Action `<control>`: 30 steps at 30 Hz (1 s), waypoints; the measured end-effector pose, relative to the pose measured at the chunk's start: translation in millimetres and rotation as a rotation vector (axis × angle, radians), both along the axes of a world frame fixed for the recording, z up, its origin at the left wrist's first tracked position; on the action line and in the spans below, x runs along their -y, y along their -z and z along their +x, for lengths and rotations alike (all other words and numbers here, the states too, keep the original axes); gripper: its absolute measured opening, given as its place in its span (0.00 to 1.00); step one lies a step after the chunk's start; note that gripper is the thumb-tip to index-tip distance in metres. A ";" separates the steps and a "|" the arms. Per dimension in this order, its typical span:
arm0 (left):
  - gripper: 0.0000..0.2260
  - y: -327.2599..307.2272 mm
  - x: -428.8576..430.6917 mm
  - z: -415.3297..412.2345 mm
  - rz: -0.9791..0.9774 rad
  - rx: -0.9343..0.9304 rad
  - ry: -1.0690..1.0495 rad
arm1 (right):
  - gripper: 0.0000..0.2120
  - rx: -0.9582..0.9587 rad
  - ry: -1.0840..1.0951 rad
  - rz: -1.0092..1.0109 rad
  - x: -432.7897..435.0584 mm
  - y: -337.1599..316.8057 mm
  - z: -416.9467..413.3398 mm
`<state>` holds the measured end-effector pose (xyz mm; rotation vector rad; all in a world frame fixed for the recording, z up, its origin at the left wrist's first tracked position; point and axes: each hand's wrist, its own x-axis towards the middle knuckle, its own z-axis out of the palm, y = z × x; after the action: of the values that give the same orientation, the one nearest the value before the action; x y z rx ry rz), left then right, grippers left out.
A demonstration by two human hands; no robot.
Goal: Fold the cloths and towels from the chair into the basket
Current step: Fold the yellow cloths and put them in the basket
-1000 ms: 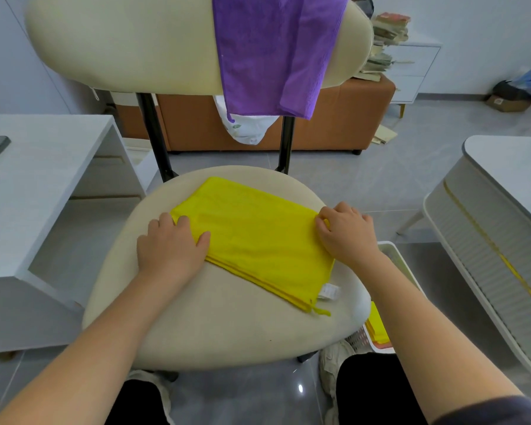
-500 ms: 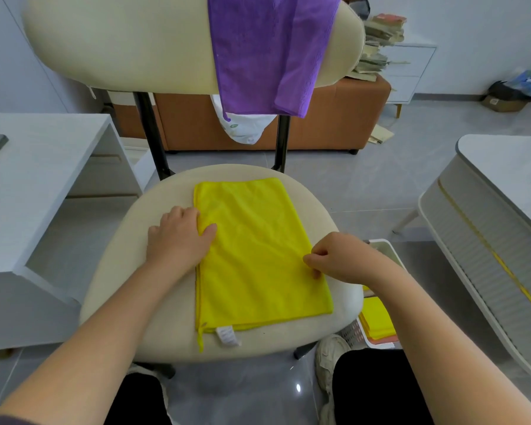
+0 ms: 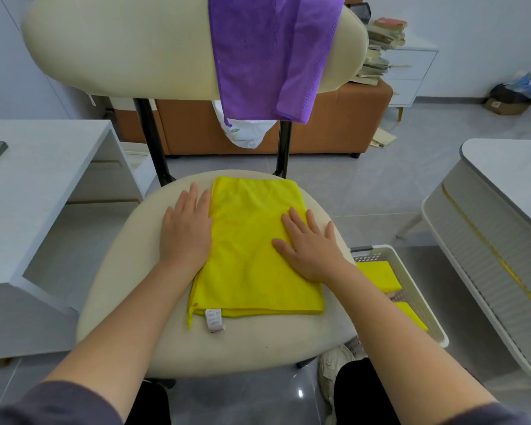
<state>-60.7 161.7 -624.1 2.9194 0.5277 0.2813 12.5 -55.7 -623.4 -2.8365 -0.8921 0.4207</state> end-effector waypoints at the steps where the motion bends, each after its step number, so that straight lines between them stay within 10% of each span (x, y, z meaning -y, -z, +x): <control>1: 0.21 -1.1 2.4 -0.7 -0.008 0.026 0.006 | 0.32 0.002 0.009 0.013 -1.3 -0.8 1.8; 13: 0.26 -3.5 9.6 -37.6 -0.010 -0.380 0.230 | 0.30 0.015 -0.041 0.033 3.9 -2.6 -11.6; 20: 0.15 -19.2 21.9 -65.3 -0.087 0.175 0.440 | 0.24 0.031 -0.092 0.194 18.0 -24.6 -36.3; 26: 0.14 -15.3 21.3 -83.7 -0.137 0.043 0.733 | 0.16 0.077 -0.199 0.350 32.7 -31.8 -56.7; 30: 0.18 -11.3 16.7 -84.4 -0.099 0.007 0.743 | 0.28 0.045 -0.285 0.269 37.3 -25.2 -59.1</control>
<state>-145.1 145.0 -612.9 2.7719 -0.5311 0.1520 -46.6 -93.0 -598.1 -2.4922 -1.2633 0.2450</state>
